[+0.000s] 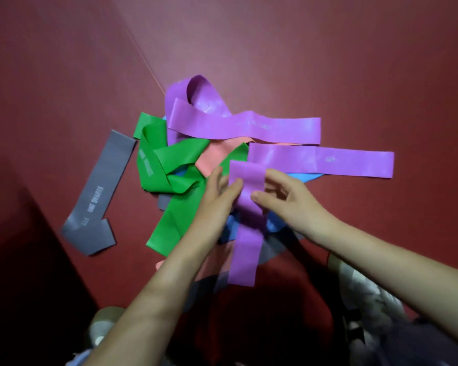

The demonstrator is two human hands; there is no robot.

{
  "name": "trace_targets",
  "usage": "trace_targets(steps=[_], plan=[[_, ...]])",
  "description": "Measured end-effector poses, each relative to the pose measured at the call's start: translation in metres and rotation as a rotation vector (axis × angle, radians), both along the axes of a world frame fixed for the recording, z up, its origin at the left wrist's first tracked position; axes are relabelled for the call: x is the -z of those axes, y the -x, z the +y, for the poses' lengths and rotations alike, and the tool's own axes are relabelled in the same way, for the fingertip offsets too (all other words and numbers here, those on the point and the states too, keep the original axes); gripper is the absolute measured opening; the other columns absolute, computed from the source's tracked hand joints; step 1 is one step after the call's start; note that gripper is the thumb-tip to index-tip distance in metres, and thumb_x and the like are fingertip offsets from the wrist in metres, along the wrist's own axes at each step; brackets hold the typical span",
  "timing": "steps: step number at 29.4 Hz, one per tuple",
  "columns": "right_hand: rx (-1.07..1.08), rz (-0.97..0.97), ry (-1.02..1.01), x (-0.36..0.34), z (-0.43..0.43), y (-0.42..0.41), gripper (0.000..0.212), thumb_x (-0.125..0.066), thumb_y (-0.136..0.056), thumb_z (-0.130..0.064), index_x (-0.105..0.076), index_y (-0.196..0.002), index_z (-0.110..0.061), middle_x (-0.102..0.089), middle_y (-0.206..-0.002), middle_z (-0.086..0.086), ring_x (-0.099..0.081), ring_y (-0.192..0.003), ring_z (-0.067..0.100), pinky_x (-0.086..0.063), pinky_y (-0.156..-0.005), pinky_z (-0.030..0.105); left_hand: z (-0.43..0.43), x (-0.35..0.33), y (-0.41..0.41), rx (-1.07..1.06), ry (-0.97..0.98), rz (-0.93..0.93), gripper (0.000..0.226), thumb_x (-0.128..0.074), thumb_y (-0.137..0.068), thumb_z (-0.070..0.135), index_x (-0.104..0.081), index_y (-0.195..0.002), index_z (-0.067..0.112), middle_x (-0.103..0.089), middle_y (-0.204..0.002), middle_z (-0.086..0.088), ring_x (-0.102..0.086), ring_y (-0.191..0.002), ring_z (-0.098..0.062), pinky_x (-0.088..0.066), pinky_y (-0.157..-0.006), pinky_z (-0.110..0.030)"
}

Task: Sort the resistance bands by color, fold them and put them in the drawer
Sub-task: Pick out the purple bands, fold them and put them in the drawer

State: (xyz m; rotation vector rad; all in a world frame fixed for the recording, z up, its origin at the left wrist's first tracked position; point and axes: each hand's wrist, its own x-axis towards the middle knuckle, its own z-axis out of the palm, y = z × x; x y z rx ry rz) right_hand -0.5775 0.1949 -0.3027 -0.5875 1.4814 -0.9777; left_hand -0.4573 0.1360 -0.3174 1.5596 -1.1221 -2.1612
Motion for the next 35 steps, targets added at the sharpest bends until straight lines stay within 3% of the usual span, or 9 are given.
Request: trace_targets(steps=[2, 5, 9, 12, 14, 18, 23, 29, 35], plan=[[-0.017, 0.006, 0.014, -0.003, -0.006, 0.001, 0.012, -0.053, -0.084, 0.008, -0.057, -0.092, 0.001, -0.047, -0.066, 0.009, -0.042, -0.053, 0.004, -0.038, -0.052, 0.008, -0.005, 0.005, -0.003, 0.040, -0.129, 0.062, 0.046, -0.061, -0.077, 0.039, -0.062, -0.113, 0.011, -0.063, -0.120, -0.011, -0.061, -0.110, -0.022, -0.046, -0.100, -0.035], [0.007, -0.063, 0.057, -0.009, -0.010, 0.005, 0.024, -0.052, -0.084, 0.010, -0.058, -0.088, -0.013, -0.059, -0.072, -0.001, -0.051, -0.063, 0.003, -0.045, -0.062, 0.011, -0.003, 0.001, 0.004, 0.048, -0.144, 0.185, 0.030, -0.052, -0.087, 0.031, -0.067, -0.101, 0.009, -0.072, -0.099, -0.008, -0.067, -0.095, -0.018, -0.054, -0.088, -0.029], [-0.141, 0.024, 0.027, -0.013, -0.020, 0.023, 0.014, -0.050, -0.089, -0.003, -0.051, -0.088, -0.017, -0.050, -0.071, 0.003, -0.050, -0.060, 0.006, -0.045, -0.060, 0.018, -0.010, -0.005, 0.017, 0.034, 0.242, -0.030, 0.021, -0.042, -0.095, 0.016, -0.060, -0.102, 0.008, -0.067, -0.084, -0.002, -0.063, -0.074, -0.005, -0.053, -0.076, -0.021], [0.078, 0.304, -0.025, 0.000, -0.029, 0.062, 0.010, -0.047, -0.092, -0.013, -0.055, -0.097, -0.015, -0.054, -0.076, -0.002, -0.050, -0.053, -0.003, -0.042, -0.057, 0.011, -0.007, -0.012, 0.028, -0.062, 0.275, -0.052, 0.025, -0.039, -0.097, 0.016, -0.058, -0.082, 0.014, -0.068, -0.063, 0.002, -0.063, -0.057, -0.011, -0.055, -0.059, -0.026], [0.165, 0.664, -0.063, 0.017, -0.036, 0.087, 0.019, -0.049, -0.088, -0.018, -0.058, -0.103, -0.011, -0.059, -0.092, 0.006, -0.053, -0.069, 0.002, -0.039, -0.069, 0.015, -0.008, -0.016, 0.031, -0.090, 0.254, -0.028, 0.029, -0.036, -0.097, 0.011, -0.057, -0.079, 0.017, -0.068, -0.054, 0.009, -0.063, -0.049, -0.004, -0.051, -0.047, -0.018], [-0.229, 0.956, -0.223, 0.049, -0.053, 0.114, 0.051, -0.052, -0.085, -0.015, -0.037, -0.133, -0.004, -0.039, -0.138, 0.018, -0.038, -0.126, 0.032, -0.029, -0.105, 0.035, -0.007, -0.016, 0.030, -0.115, 0.229, -0.029, 0.025, -0.037, -0.097, 0.010, -0.058, -0.084, 0.012, -0.068, -0.054, 0.010, -0.064, -0.049, -0.003, -0.049, -0.047, -0.014], [-0.398, 1.152, -0.374, 0.058, -0.051, 0.109, 0.055, -0.056, -0.081, -0.012, -0.033, -0.131, -0.004, -0.038, -0.131, 0.021, -0.036, -0.120, 0.039, -0.035, -0.094, 0.045, -0.010, -0.012, 0.026, -0.138, 0.177, -0.056, 0.031, -0.039, -0.096, 0.015, -0.060, -0.105, -0.006, -0.069, -0.056, 0.007, -0.065, -0.052, -0.006, -0.052, -0.051, -0.018], [-0.172, 1.105, -0.238, 0.047, -0.045, 0.113, 0.022, -0.053, -0.082, -0.015, -0.056, -0.096, 0.002, -0.047, -0.112, 0.023, -0.042, -0.108, 0.034, -0.034, -0.089, 0.039, -0.012, -0.015, 0.030, -0.134, 0.222, -0.066, 0.027, -0.038, -0.097, 0.017, -0.062, -0.092, 0.007, -0.070, -0.058, 0.009, -0.065, -0.057, -0.005, -0.051, -0.054, -0.017], [-0.007, 0.742, 0.087, 0.004, -0.040, 0.096, 0.021, -0.055, -0.075, -0.017, -0.051, -0.094, -0.009, -0.052, -0.079, 0.004, -0.043, -0.072, 0.012, -0.034, -0.067, 0.027, -0.014, -0.022, 0.037, -0.180, 0.260, -0.031, 0.030, -0.038, -0.097, 0.016, -0.065, -0.084, 0.015, -0.071, -0.070, 0.007, -0.066, -0.072, -0.006, -0.054, -0.074, -0.021]])
